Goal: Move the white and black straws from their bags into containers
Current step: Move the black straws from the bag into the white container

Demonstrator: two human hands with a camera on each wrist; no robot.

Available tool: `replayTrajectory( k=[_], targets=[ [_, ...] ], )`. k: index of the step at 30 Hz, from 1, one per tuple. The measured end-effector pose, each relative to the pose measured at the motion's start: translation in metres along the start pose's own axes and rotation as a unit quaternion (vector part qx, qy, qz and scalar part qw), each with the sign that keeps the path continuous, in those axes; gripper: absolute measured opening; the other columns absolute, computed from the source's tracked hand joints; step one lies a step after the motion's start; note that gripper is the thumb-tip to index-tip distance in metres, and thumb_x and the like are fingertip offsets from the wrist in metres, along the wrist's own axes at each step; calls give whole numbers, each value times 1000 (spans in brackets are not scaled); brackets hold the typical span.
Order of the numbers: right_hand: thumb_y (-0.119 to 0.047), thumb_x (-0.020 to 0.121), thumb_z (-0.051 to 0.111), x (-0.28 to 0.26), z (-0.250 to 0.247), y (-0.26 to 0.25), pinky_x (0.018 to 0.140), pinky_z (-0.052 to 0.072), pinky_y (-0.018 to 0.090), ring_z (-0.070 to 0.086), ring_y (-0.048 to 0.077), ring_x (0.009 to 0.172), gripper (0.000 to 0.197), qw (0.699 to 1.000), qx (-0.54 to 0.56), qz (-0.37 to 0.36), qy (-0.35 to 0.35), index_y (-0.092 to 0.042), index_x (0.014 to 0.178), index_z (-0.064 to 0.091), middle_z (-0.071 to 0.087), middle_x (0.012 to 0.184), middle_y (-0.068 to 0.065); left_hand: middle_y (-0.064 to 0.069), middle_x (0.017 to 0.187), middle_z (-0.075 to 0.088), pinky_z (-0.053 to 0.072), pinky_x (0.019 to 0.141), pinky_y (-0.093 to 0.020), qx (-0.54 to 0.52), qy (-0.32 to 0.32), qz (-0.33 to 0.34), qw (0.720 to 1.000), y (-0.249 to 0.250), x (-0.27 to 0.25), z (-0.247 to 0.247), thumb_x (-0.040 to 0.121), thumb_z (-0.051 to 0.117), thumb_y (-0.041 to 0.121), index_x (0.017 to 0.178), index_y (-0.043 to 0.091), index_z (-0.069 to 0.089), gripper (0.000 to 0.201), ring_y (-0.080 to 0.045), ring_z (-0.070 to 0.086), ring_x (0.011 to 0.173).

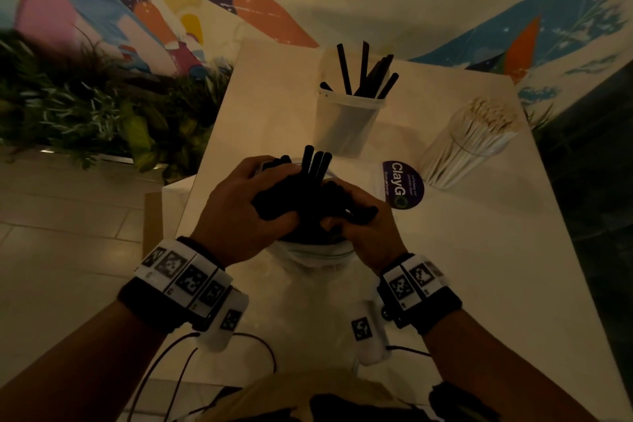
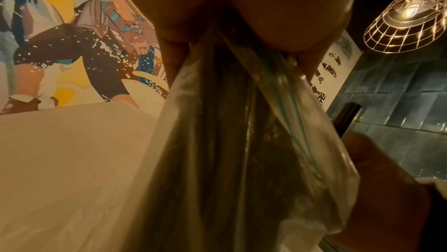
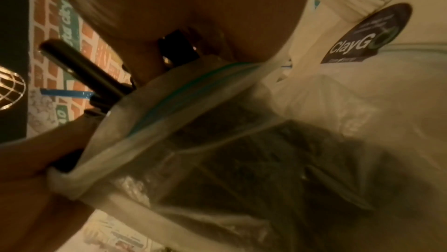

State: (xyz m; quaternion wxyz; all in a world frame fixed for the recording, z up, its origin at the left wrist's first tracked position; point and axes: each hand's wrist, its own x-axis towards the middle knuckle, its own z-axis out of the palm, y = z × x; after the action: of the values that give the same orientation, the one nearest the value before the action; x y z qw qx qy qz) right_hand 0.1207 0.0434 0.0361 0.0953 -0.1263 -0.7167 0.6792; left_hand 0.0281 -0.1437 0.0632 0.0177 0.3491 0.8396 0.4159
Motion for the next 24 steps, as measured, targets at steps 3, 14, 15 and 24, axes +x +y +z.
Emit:
replayTrajectory(
  k=[3, 14, 15, 24],
  targets=[
    [0, 78, 69, -2, -1, 1, 95, 47, 18, 58, -4, 110, 50, 998, -51, -22, 8, -32, 115, 57, 63, 112, -13, 3, 125, 49, 49, 90, -30, -4, -2, -7, 1000, 2, 0, 1, 69, 62, 50, 126, 32, 55, 61, -11, 53, 107],
    [-21, 82, 64, 0, -4, 3, 71, 49, 16, 60, -2, 76, 8, 978, -151, -86, 114, -23, 88, 60, 63, 77, -13, 5, 127, 47, 50, 90, -32, -2, -11, -26, 1000, 1, 0, -1, 68, 59, 55, 128, 37, 52, 63, -7, 50, 105],
    [-14, 80, 68, 1, -4, 3, 68, 47, 12, 59, -3, 73, 15, 978, -153, -79, 114, -24, 84, 58, 61, 74, -13, 5, 127, 47, 50, 90, -32, -1, -10, -27, 1000, 2, -1, -1, 67, 59, 55, 128, 38, 52, 63, -5, 48, 104],
    [-10, 72, 77, 0, -10, -5, 68, 53, 44, 59, 26, 68, 26, 977, -188, -39, 91, -15, 73, 52, 60, 69, 8, 5, 127, 47, 51, 89, -35, 13, -22, -29, 999, 4, -1, -2, 67, 57, 56, 128, 39, 50, 64, -12, 52, 106]
  ],
)
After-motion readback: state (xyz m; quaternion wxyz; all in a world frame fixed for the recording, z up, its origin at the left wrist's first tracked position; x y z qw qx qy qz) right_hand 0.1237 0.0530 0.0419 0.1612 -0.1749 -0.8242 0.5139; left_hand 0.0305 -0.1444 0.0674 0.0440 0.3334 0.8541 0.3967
